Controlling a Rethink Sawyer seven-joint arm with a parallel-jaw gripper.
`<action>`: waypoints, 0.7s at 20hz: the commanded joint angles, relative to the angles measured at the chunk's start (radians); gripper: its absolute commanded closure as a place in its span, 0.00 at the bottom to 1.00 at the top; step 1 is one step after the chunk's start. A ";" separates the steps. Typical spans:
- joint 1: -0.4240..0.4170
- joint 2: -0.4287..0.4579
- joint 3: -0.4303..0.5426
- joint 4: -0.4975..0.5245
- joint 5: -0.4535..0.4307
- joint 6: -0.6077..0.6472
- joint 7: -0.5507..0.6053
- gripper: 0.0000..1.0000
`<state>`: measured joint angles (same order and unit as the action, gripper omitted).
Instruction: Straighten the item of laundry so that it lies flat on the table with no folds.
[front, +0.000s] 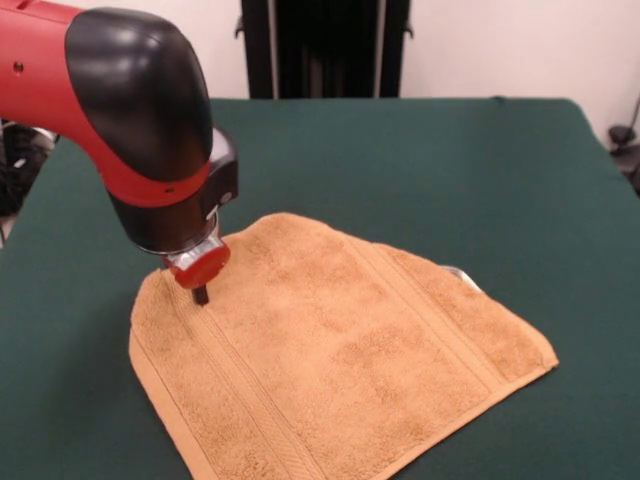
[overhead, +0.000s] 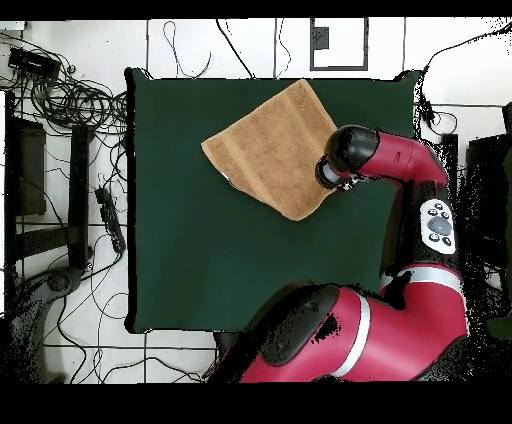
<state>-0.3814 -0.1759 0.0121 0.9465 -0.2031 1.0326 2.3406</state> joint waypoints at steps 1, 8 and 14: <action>0.042 0.054 0.072 0.007 0.007 -0.135 0.051 0.00; 0.043 0.052 0.069 0.010 -0.008 -0.146 0.026 0.00; 0.058 0.048 0.049 0.011 -0.030 -0.181 0.034 1.00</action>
<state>-0.3766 -0.1725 0.0098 0.9461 -0.2051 0.9785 2.3406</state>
